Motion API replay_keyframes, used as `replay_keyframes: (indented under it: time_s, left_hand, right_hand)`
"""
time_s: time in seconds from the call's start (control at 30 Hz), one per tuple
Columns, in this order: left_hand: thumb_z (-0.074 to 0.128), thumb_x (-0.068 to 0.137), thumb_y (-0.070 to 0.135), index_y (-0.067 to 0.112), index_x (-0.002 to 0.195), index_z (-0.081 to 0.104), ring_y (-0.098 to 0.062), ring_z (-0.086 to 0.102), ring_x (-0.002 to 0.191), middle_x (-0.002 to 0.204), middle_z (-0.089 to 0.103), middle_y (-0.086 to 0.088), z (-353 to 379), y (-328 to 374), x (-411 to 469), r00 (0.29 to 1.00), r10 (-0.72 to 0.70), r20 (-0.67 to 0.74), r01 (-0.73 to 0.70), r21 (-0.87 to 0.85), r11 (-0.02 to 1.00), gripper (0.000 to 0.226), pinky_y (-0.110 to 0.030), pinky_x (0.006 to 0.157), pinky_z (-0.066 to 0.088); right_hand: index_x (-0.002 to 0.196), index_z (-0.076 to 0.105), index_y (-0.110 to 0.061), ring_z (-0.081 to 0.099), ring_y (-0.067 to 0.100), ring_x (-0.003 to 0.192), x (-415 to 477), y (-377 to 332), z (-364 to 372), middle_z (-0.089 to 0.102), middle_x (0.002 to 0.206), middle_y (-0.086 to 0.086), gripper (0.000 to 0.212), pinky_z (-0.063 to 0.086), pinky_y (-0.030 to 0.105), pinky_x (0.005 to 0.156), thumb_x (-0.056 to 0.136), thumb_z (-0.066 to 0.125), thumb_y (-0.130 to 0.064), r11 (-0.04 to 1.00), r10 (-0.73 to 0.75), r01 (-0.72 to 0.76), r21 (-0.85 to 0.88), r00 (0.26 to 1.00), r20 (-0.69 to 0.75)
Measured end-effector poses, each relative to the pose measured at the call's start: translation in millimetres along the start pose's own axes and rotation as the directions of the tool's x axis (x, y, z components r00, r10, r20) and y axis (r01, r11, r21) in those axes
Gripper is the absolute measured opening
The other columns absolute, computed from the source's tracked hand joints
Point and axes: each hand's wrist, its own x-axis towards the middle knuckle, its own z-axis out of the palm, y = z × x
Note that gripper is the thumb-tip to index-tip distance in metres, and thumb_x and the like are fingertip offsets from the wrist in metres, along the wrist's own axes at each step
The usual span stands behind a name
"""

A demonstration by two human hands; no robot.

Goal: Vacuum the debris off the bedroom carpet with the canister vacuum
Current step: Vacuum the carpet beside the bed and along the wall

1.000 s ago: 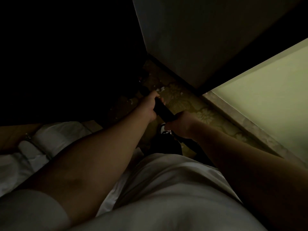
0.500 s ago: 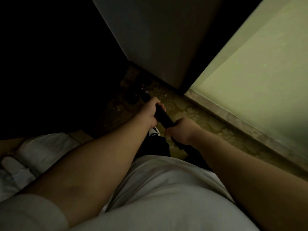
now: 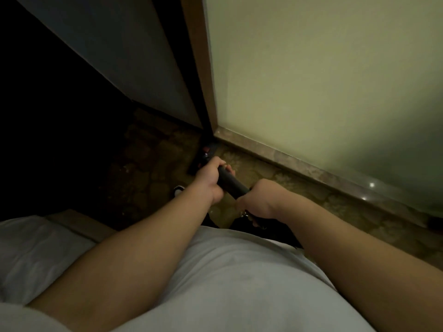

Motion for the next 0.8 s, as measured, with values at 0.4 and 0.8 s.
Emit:
replay_keyframes:
  time_s: [0.4, 0.8]
  left_hand:
    - [0.063, 0.09, 0.009, 0.008, 0.106, 0.056, -0.013, 0.056, 0.059, 0.081, 0.053, -0.006, -19.9, -24.9, -15.3, 1.0, 0.018, -0.006, -0.018, -0.103, 0.995, 0.017, -0.029, 0.054, 0.055]
    - [0.057, 0.094, 0.013, 0.007, 0.084, 0.054, -0.015, 0.056, 0.058, 0.066, 0.055, -0.003, -167.9, 109.5, -15.3, 0.983, 0.127, -0.129, -0.149, -0.18, 0.972, 0.013, -0.031, 0.061, 0.052]
  right_hand:
    - [0.098, 0.07, -0.005, 0.079, 0.029, 0.075, -7.2, 15.1, 14.9, 0.079, 0.084, 0.013, 0.026, 0.067, 0.044, 0.079, 0.086, 0.073, -0.028, 0.997, -0.029, 0.031, -0.075, 0.999, 0.031]
    - [0.088, 0.074, -0.016, 0.067, 0.014, 0.063, 33.3, -147.1, 119.7, 0.073, 0.077, 0.0, 0.017, 0.05, 0.024, 0.053, 0.086, 0.077, -0.033, 0.958, -0.117, 0.144, -0.247, 0.986, 0.122]
